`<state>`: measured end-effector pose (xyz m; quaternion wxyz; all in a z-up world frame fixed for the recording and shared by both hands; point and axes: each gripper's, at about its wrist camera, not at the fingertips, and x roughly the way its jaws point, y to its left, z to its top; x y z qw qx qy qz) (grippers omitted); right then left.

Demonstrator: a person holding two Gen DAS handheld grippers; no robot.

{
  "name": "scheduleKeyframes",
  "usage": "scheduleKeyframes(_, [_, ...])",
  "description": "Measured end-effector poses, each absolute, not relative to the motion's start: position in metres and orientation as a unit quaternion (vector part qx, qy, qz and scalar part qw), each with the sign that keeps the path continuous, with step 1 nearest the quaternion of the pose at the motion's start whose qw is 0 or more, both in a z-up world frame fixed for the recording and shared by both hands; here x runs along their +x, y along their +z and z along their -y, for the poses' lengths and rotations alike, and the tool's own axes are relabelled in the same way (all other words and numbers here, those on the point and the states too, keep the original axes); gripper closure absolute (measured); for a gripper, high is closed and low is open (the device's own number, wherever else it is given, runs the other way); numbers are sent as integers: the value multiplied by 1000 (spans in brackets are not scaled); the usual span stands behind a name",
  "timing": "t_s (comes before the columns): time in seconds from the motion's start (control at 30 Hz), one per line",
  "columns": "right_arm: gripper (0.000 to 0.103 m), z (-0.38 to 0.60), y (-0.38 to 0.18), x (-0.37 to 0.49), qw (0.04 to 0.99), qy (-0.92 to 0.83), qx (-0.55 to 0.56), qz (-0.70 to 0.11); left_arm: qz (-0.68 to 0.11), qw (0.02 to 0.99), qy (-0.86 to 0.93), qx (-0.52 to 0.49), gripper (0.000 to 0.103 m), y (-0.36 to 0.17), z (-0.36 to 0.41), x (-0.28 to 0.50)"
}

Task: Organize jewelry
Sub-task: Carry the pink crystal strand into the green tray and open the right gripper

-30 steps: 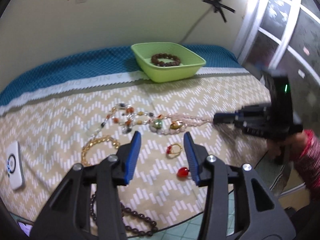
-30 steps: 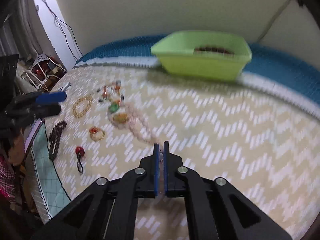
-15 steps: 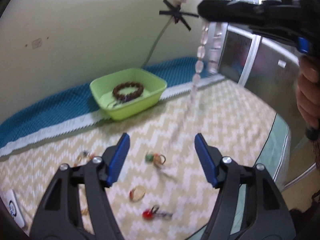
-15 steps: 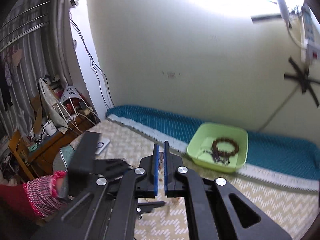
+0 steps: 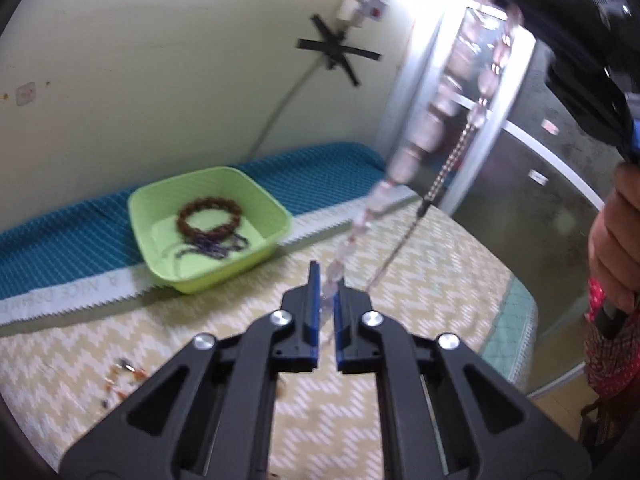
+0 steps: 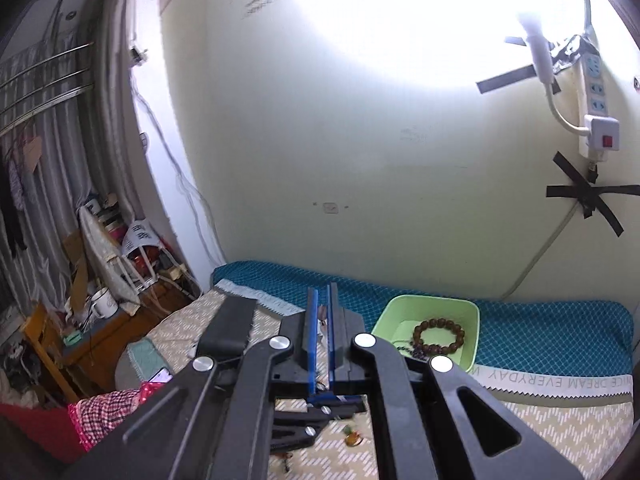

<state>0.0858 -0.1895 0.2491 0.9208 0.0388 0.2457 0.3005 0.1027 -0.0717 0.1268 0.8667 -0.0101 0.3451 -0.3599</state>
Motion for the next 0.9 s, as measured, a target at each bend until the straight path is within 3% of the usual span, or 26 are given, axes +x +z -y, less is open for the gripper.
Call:
scheduleKeyframes(0.3, [103, 210, 239, 177, 925, 264, 96, -254, -360, 885, -294, -14, 98, 149, 52, 194])
scheduleKeyframes(0.5, [103, 219, 198, 220, 914, 258, 130, -284, -380, 887, -262, -9, 98, 133, 52, 226])
scheduleKeyframes(0.53, [103, 219, 190, 224, 913, 256, 133, -289, -389, 886, -253, -8, 95, 126, 53, 231])
scheduleKeyframes(0.6, [103, 218, 162, 231, 911, 239, 136, -305, -424, 875, -235, -5, 68, 104, 56, 241])
scheduleKeyframes(0.63, [103, 218, 153, 235, 910, 235, 137, -315, -440, 870, -223, -4, 49, 93, 55, 244])
scheduleKeyframes(0.8, [101, 219, 115, 234, 904, 218, 138, -341, -467, 860, -205, 20, 47, 71, 48, 242])
scheduleKeyframes(0.9, [85, 217, 115, 223, 906, 225, 132, -333, -437, 874, -212, 0, 47, 93, 25, 226])
